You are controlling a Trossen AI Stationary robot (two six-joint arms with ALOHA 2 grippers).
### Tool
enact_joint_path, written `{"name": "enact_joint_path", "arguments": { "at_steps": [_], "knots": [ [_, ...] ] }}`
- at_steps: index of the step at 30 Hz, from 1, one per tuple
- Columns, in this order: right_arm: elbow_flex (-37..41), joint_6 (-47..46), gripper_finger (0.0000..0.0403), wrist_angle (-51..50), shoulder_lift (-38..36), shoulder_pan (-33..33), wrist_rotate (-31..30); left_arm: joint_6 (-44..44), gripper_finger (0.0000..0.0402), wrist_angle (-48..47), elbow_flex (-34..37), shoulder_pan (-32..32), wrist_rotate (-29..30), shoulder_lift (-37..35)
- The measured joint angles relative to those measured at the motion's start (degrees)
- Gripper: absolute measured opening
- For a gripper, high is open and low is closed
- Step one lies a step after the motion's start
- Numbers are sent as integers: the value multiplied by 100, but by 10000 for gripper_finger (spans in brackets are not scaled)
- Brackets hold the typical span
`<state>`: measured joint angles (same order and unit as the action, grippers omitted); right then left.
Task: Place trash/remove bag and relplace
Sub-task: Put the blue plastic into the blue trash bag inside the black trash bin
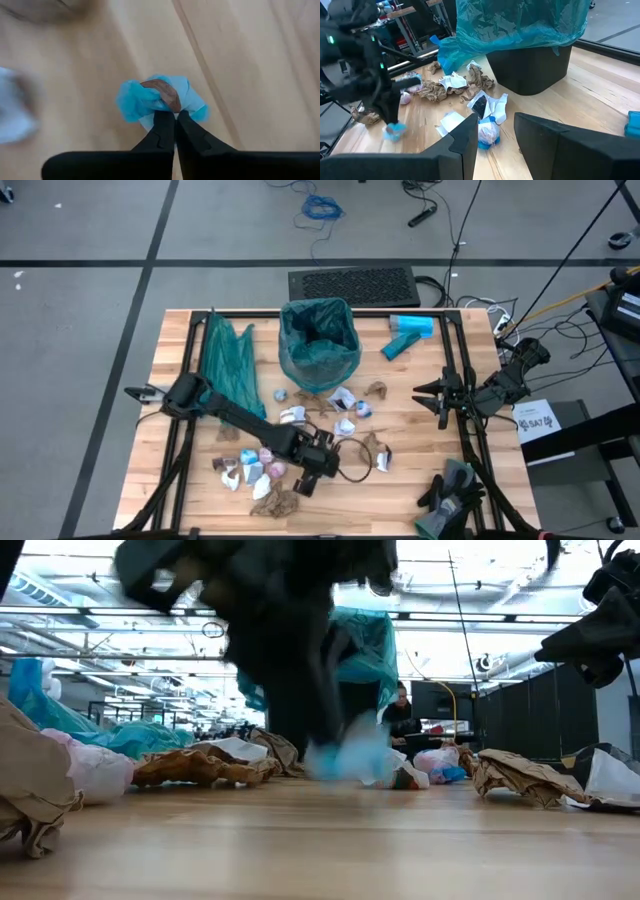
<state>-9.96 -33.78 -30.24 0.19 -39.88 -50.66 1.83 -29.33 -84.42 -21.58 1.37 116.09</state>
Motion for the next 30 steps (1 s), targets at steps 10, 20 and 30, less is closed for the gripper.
{"name": "enact_joint_path", "arguments": {
  "at_steps": [10, 20, 30],
  "knots": [
    [0, 0, 120, 0, 0, 2, -2, -598, 3, -506, -173, 555, 128, -1376],
    [0, 0, 120, 5, -2, 2, -2, 166, 2, -450, -182, 1077, 1460, -2865],
    [0, 0, 120, 2, -2, 1, -2, 12, 2, -259, -180, 2349, 2040, -3093]
  ]
}}
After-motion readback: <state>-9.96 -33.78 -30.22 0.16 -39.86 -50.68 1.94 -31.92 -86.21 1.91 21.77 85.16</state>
